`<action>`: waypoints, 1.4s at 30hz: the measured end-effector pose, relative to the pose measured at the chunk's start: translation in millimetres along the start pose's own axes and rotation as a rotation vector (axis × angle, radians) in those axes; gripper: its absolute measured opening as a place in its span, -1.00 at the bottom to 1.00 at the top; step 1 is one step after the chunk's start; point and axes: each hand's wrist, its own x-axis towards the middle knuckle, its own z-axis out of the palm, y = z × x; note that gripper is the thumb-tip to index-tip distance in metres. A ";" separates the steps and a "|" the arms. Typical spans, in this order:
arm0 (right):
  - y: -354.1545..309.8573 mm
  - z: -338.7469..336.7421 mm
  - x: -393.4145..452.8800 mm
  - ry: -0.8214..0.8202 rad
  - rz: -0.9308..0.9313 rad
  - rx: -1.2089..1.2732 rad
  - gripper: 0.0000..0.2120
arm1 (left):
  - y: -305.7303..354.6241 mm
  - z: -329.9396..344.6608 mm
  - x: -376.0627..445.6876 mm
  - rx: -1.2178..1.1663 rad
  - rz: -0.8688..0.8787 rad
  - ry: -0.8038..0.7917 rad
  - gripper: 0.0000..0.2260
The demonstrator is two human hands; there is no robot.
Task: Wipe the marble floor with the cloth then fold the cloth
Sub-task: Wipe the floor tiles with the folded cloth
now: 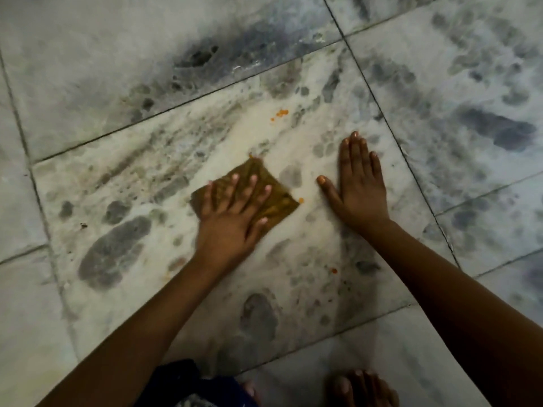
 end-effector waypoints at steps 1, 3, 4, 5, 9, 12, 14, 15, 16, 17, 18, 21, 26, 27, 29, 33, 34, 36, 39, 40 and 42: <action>0.2 1.9 -0.2 0.014 -0.004 -0.002 -0.26 | -15.6 -2.8 -2.2 0.032 -0.005 0.011 -0.52; 0.0 3.0 0.7 0.034 -0.007 -0.006 -0.27 | -38.3 -9.1 15.4 0.060 -0.059 0.020 -0.52; -0.6 2.6 0.2 0.031 -0.008 -0.003 -0.27 | -42.7 -13.1 32.6 0.050 -0.113 0.014 -0.51; -0.2 2.3 -0.8 0.026 -0.009 -0.004 -0.27 | -41.6 -14.9 51.9 0.024 -0.177 0.014 -0.49; -1.1 -1.2 -0.3 0.031 -0.013 -0.002 -0.27 | -8.0 -10.3 63.3 -0.045 -0.183 0.034 -0.49; -1.3 -0.6 -0.2 0.042 -0.014 -0.001 -0.27 | 11.0 -4.5 8.4 0.048 0.020 0.035 -0.52; -1.3 -0.2 -1.2 0.041 -0.014 0.000 -0.28 | 3.9 -7.5 -4.2 0.122 0.089 -0.003 -0.50; -1.3 -0.3 -1.1 0.041 -0.013 0.000 -0.28 | -2.8 -8.5 1.3 0.155 0.123 0.011 -0.52; -1.0 0.2 -1.4 0.045 -0.015 0.000 -0.27 | -7.1 -9.2 8.5 0.177 0.132 0.024 -0.54; -1.3 0.5 -1.0 0.049 -0.018 0.001 -0.27 | -11.8 -10.5 18.5 0.190 0.114 0.037 -0.55; -1.3 0.5 -0.9 0.048 -0.017 0.004 -0.27 | -15.3 -12.1 28.8 0.183 0.074 0.027 -0.55; -2.2 -0.2 -1.3 0.041 -0.014 0.013 -0.27 | -7.3 -14.6 42.6 0.111 -0.079 -0.011 -0.50; -2.0 -1.0 -1.5 0.035 -0.013 0.019 -0.27 | 11.1 -3.9 0.7 0.092 0.064 0.015 -0.54; -1.8 -0.5 -1.3 0.033 -0.012 0.022 -0.26 | 7.3 -3.8 -3.7 0.106 0.088 0.010 -0.55; -1.7 1.4 -0.8 0.044 -0.010 0.020 -0.26 | -7.5 -6.6 5.2 0.063 0.066 -0.009 -0.55; -1.3 1.6 -1.0 0.045 -0.015 0.010 -0.27 | -34.9 -16.1 64.6 -0.043 -0.155 0.017 -0.49; -1.6 1.3 -0.6 0.050 -0.015 0.014 -0.27 | -34.7 -15.5 74.0 -0.056 -0.208 0.027 -0.48; -0.8 0.3 -0.5 0.043 -0.012 0.009 -0.27 | -18.6 -9.1 68.4 -0.083 -0.247 0.049 -0.49; -2.9 -0.5 -0.5 0.039 -0.007 -0.002 -0.27 | 12.5 2.7 14.3 -0.072 -0.105 0.039 -0.52; -2.7 0.1 -0.8 0.041 -0.002 0.002 -0.27 | 18.2 5.7 -4.4 -0.067 -0.058 0.009 -0.52; -1.4 0.3 -0.6 0.045 -0.001 0.005 -0.27 | 9.4 7.7 -14.1 -0.072 -0.015 -0.025 -0.51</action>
